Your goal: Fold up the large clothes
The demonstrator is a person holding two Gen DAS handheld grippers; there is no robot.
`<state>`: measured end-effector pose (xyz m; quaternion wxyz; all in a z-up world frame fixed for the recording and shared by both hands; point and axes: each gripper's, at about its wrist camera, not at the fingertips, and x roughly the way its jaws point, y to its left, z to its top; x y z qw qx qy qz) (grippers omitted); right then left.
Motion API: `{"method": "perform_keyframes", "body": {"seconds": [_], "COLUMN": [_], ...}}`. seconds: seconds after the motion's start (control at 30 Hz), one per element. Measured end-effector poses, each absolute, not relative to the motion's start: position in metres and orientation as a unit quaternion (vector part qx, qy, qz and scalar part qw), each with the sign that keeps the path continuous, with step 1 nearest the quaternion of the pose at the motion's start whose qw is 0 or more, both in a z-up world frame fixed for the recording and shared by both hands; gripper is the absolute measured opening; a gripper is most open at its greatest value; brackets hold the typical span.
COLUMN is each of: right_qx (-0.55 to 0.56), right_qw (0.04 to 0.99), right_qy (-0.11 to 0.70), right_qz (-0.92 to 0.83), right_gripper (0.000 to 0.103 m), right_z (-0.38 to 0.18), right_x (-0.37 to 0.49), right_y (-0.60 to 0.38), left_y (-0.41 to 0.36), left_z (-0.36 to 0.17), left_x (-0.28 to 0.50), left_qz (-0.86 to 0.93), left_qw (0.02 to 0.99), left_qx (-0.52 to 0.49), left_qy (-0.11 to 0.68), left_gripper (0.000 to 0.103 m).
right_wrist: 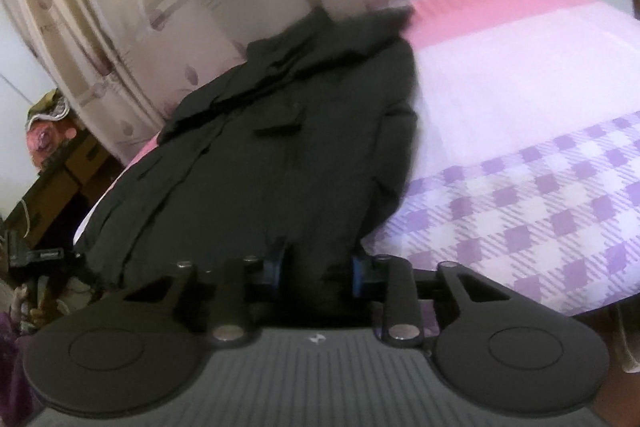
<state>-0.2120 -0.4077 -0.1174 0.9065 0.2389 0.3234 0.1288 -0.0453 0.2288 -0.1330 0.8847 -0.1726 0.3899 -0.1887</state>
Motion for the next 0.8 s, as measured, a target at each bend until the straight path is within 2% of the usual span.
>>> {"method": "perform_keyframes", "body": {"seconds": [0.03, 0.07, 0.1, 0.13, 0.17, 0.2, 0.23, 0.27, 0.3, 0.33, 0.4, 0.5, 0.67, 0.8], "right_qx": [0.245, 0.255, 0.27, 0.287, 0.291, 0.285, 0.274, 0.258, 0.243, 0.226, 0.221, 0.254, 0.307, 0.344], "right_qw": [0.906, 0.903, 0.9, 0.896, 0.895, 0.897, 0.9, 0.903, 0.906, 0.909, 0.908, 0.903, 0.897, 0.89], "right_qy": [0.322, 0.32, 0.315, 0.307, 0.306, 0.307, 0.31, 0.315, 0.317, 0.324, 0.332, 0.321, 0.284, 0.255], "right_qz": [0.126, 0.128, 0.134, 0.142, 0.14, 0.136, 0.138, 0.14, 0.139, 0.136, 0.126, 0.131, 0.146, 0.159], "right_gripper": [0.045, 0.071, 0.086, 0.088, 0.088, 0.088, 0.088, 0.081, 0.051, 0.038, 0.025, 0.018, 0.016, 0.016], "right_z": [-0.118, -0.12, -0.121, -0.123, -0.122, -0.122, -0.121, -0.12, -0.118, -0.118, -0.119, -0.117, -0.099, -0.087], "right_x": [-0.212, -0.211, -0.211, -0.211, -0.21, -0.208, -0.207, -0.205, -0.205, -0.203, -0.2, -0.2, -0.209, -0.216], "right_y": [-0.408, -0.408, -0.409, -0.409, -0.407, -0.403, -0.399, -0.395, -0.39, -0.386, -0.384, -0.393, -0.408, -0.414], "left_y": [0.227, 0.225, 0.225, 0.225, 0.224, 0.223, 0.223, 0.223, 0.221, 0.215, 0.204, 0.204, 0.211, 0.203], "left_z": [-0.132, -0.131, -0.131, -0.132, -0.132, -0.133, -0.134, -0.132, -0.128, -0.122, -0.112, -0.097, -0.072, -0.057], "left_x": [-0.045, -0.045, -0.045, -0.046, -0.046, -0.044, -0.043, -0.044, -0.045, -0.048, -0.052, -0.061, -0.072, -0.081], "left_qz": [-0.184, -0.177, -0.169, -0.163, -0.164, -0.172, -0.185, -0.193, -0.192, -0.194, -0.191, -0.187, -0.187, -0.192], "left_qw": [0.887, 0.892, 0.894, 0.896, 0.895, 0.89, 0.881, 0.879, 0.882, 0.887, 0.895, 0.904, 0.912, 0.918], "left_qx": [-0.166, -0.159, -0.157, -0.159, -0.163, -0.167, -0.172, -0.174, -0.162, -0.139, -0.105, -0.12, -0.175, -0.172], "left_qy": [0.389, 0.385, 0.384, 0.382, 0.382, 0.389, 0.399, 0.401, 0.398, 0.395, 0.39, 0.365, 0.322, 0.303], "left_gripper": [0.043, 0.058, 0.072, 0.075, 0.068, 0.046, 0.035, 0.027, 0.021, 0.018, 0.015, 0.013, 0.013, 0.013]}}
